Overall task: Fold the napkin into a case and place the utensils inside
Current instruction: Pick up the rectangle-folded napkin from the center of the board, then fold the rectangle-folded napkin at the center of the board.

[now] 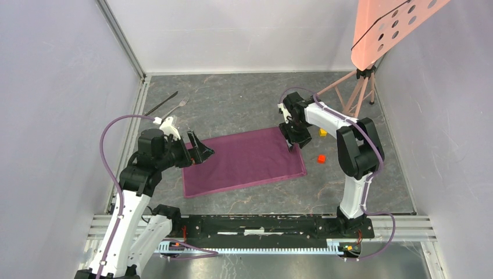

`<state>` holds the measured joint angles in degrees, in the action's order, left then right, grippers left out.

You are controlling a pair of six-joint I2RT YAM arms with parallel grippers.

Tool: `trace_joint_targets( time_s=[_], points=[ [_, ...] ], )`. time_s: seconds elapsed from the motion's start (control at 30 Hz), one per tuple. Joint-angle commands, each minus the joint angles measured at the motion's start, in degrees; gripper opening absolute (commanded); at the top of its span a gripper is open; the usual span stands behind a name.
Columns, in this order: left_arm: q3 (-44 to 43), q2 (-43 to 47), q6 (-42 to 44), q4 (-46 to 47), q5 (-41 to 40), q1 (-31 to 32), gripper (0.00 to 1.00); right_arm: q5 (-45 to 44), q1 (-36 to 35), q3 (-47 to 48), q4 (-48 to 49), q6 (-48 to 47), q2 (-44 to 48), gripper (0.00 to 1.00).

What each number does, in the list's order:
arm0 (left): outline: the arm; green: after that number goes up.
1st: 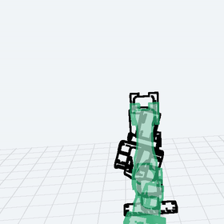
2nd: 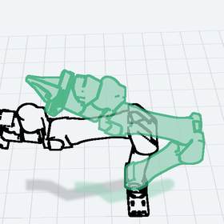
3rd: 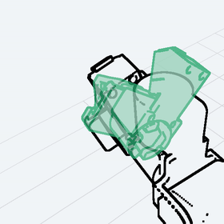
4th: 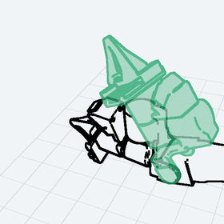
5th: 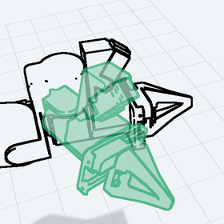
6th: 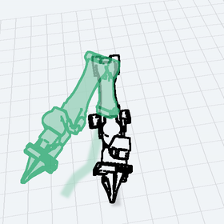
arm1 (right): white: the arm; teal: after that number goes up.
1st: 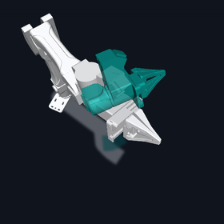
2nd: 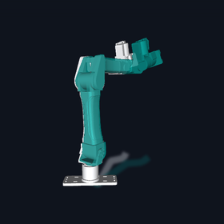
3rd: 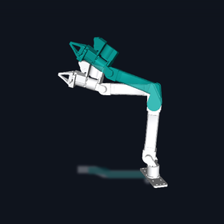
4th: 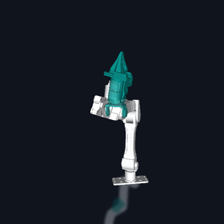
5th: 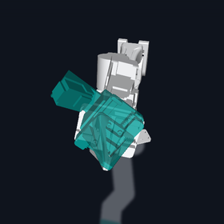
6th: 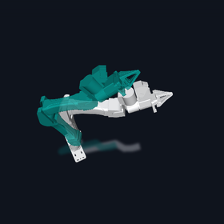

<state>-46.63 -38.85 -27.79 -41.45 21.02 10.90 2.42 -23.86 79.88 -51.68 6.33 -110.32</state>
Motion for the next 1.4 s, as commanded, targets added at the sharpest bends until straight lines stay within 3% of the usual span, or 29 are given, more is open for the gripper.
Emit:
trace_joint_targets(
  time_s=[0.0, 0.63, 0.8, 1.2, 1.37],
  points=[
    [0.1, 0.3, 2.8, 2.3, 1.7, 0.1, 1.0, -0.7, 0.6, 2.6, 0.7, 0.2, -1.9, 0.55],
    [0.4, 0.9, 2.7, 2.4, 1.4, 0.1, 1.0, 1.7, 1.2, -5.5, 8.0, -0.1, -2.9, 0.48],
    [0.4, 0.9, 2.6, 2.5, 1.2, 0.1, 1.0, -0.3, 1.2, -8.7, 10.2, 0.6, -1.9, 0.38],
    [0.5, 0.8, 2.4, 2.4, 0.5, 0.1, 1.0, -7.1, -0.8, -11.8, 13.9, 1.7, 0.1, 0.0],
    [0.5, 0.2, 2.2, 2.3, 0.2, 0.1, 1.0, -13.4, -1.0, -8.1, 9.8, -3.1, 2.9, 0.0]
  ],
)
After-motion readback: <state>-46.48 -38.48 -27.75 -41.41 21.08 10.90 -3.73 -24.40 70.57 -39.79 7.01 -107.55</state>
